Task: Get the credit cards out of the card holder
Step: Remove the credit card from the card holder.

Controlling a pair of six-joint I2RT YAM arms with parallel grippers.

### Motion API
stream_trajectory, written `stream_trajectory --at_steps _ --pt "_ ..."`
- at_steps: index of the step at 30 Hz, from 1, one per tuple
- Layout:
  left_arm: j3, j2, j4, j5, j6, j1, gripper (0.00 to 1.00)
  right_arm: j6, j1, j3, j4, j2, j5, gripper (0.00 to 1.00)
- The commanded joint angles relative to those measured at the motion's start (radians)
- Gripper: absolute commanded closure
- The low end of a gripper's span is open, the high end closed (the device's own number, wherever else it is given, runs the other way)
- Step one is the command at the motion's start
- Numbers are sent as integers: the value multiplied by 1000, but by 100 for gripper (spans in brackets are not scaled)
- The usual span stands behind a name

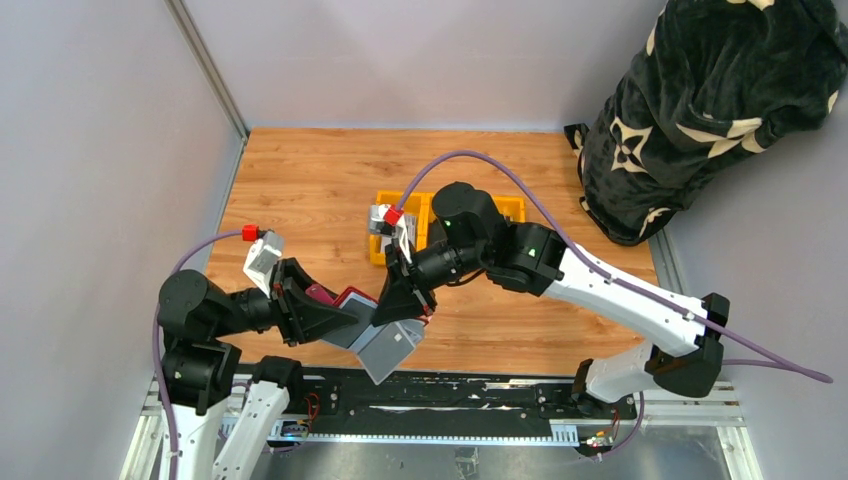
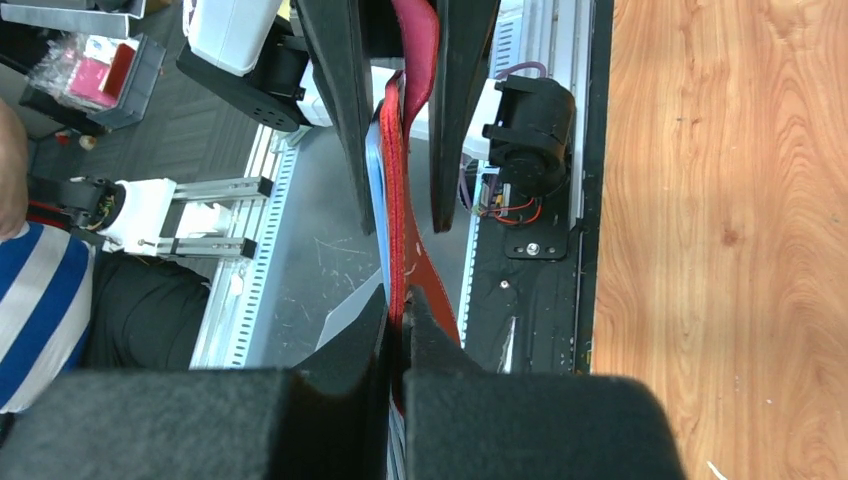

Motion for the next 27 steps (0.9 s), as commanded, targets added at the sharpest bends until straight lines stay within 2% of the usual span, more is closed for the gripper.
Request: stream_trajectory --at_steps 1,4,9,11,13,14,16,19,21,24,27 --pt "-18 -30 -47 69 27 1 67 -81 -9 108 -106 29 -35 100" --pt "-12 -40 -66 81 47 1 68 -110 -15 140 -150 38 -31 100" --pt "-2 -31 -72 91 41 1 92 -146 -16 170 -178 41 -50 100" --pt "9 -24 -72 86 35 1 97 -156 -16 173 -182 42 -56 94" --pt "17 -16 -73 82 27 1 100 -164 -16 173 -179 42 -68 93" --pt "20 -9 -75 82 22 1 100 -167 -17 172 -177 42 -72 90" --pt "26 1 -74 77 14 1 100 -172 -21 171 -177 35 -61 75" --pt "33 7 -45 24 -14 1 100 -146 -51 170 -167 5 48 57" --pt "23 1 7 -61 -70 1 100 -85 -85 154 -123 -42 182 51" --pt "5 -14 61 -208 -130 1 100 35 -114 48 59 -166 374 43" --pt "-15 -13 79 -312 -161 1 100 178 -114 -132 262 -296 451 37"
